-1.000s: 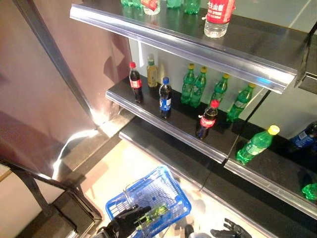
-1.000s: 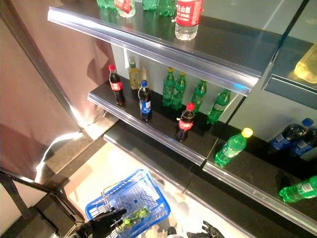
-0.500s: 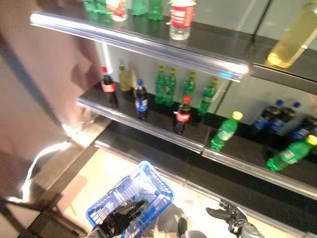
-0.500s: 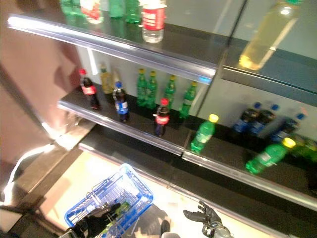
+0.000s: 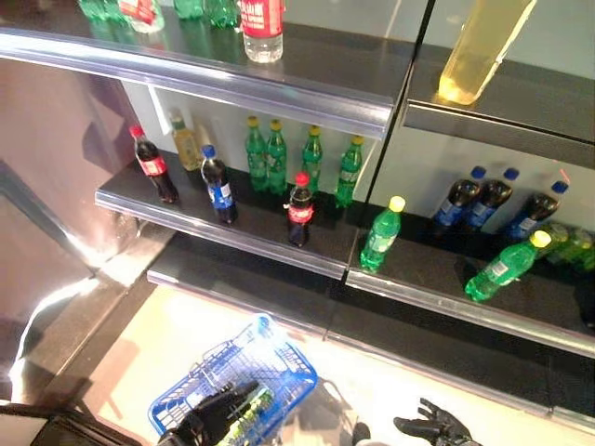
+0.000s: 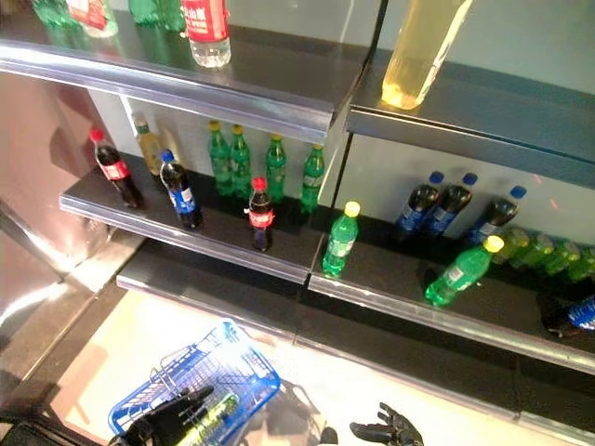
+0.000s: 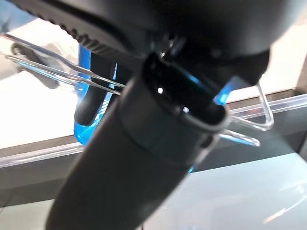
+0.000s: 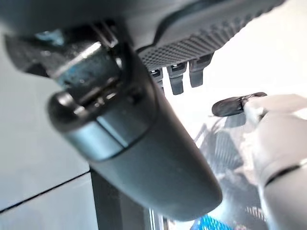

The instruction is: Pick up the drink and place into the basket.

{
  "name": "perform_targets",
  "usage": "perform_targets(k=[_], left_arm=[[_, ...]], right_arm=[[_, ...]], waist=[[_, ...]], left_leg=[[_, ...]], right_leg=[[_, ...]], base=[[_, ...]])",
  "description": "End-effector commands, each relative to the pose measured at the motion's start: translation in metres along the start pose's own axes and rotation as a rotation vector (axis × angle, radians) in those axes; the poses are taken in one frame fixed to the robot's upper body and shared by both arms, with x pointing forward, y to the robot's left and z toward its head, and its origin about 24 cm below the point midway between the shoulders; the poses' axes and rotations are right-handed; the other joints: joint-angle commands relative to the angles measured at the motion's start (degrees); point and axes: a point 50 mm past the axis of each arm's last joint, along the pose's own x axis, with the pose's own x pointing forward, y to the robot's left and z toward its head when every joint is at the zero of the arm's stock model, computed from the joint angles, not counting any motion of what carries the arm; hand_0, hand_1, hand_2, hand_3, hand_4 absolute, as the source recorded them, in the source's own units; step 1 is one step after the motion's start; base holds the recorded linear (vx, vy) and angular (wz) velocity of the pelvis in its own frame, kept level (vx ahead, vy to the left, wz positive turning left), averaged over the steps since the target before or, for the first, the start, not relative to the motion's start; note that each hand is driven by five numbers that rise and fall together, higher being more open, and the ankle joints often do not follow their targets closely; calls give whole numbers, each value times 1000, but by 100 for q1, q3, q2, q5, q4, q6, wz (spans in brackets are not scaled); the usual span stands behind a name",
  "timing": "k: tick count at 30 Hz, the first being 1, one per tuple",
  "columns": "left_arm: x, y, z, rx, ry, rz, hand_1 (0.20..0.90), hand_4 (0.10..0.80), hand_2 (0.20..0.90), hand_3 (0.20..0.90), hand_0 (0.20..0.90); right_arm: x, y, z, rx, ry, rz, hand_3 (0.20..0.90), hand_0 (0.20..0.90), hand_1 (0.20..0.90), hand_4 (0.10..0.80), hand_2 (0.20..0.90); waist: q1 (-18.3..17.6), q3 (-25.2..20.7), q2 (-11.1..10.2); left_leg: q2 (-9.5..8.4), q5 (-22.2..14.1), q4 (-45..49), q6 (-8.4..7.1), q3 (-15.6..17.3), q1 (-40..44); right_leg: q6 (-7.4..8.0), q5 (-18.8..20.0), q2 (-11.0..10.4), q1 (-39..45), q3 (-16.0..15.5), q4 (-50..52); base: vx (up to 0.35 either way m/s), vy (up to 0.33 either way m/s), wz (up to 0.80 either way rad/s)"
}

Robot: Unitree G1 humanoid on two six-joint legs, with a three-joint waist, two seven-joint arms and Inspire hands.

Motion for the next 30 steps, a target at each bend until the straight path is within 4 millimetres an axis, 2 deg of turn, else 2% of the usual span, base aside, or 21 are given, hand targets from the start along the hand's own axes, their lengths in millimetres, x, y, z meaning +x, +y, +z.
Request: perform_targets(k=[1, 7, 10, 14, 20, 22, 23, 27, 30], left_arm=[[6, -19, 25, 50, -73, -141, 300, 100, 300, 200, 300], [1, -6, 25, 45, -108, -66, 300, 100, 300, 200, 300], [-3, 2, 29, 49, -132, 0, 300, 100, 300, 200, 300], [-5, 5, 31, 47, -149, 5, 300, 100, 300, 200, 300], [-9, 8, 27, 25, -139, -22, 300, 100, 300, 200, 300], [-7, 4, 28, 30, -135, -43, 300, 100, 300, 200, 300], [-2, -5, 33, 30, -148, -72, 300, 100, 300, 200, 300], [7, -24, 41, 44, -158, -134, 300, 100, 300, 200, 300], [14, -42, 57, 55, -204, -185, 300, 100, 300, 200, 300]], right_arm=[[0, -15, 14, -7, -38, -51, 900, 900, 900, 800, 900], [-1, -17, 12, -15, -38, -44, 900, 900, 900, 800, 900], [-1, -15, 10, -16, -35, -40, 900, 900, 900, 800, 900], [-1, -16, 10, -27, -31, -38, 900, 900, 900, 800, 900], [-3, -20, 4, -74, 5, -41, 900, 900, 900, 800, 900], [-3, -20, 6, -105, 6, -38, 900, 900, 900, 800, 900], [-1, -19, 12, -103, -9, -42, 900, 900, 900, 800, 900], [3, -17, 28, -120, -43, -55, 900, 900, 900, 800, 900], [7, -14, 54, -180, -109, -55, 900, 900, 900, 800, 900]], waist=[[72, -61, 49], [57, -141, 107], [21, -186, 113], [0, -199, 116], [-16, -180, 120], [-11, -124, 114], [4, -29, 131], [21, 205, 182], [9, 589, 223]], left_leg=[[-109, 7, 403, 334, -90, -355], [-176, 90, -12, 317, -143, -41], [-162, 115, -110, 298, -131, 20], [-152, 96, -110, 293, -98, 66], [-67, 113, -110, 257, -52, 82], [-17, 170, -110, 220, -44, -25], [49, 262, -110, 173, -39, -222], [120, 438, -110, 111, -81, -693], [120, 597, -110, 55, -90, -1154]], right_leg=[[304, -216, -442, -11, 136, 540], [312, -264, -486, 151, -44, 544], [323, -292, -486, 179, -111, 543], [313, -299, -478, 175, -112, 535], [240, -262, -329, 203, -77, 399], [221, -216, -306, 93, -59, 359], [203, -139, -294, -94, -76, 319], [177, 76, -249, -472, -77, 130], [131, 287, -173, -908, -49, -12]], base=[[6, 50, 19], [23, 51, 10], [31, 40, 14], [0, 0, 0], [69, -21, 0], [-29, -51, 0], [-125, -54, -1], [-239, -27, -1], [-347, -1, 4]])
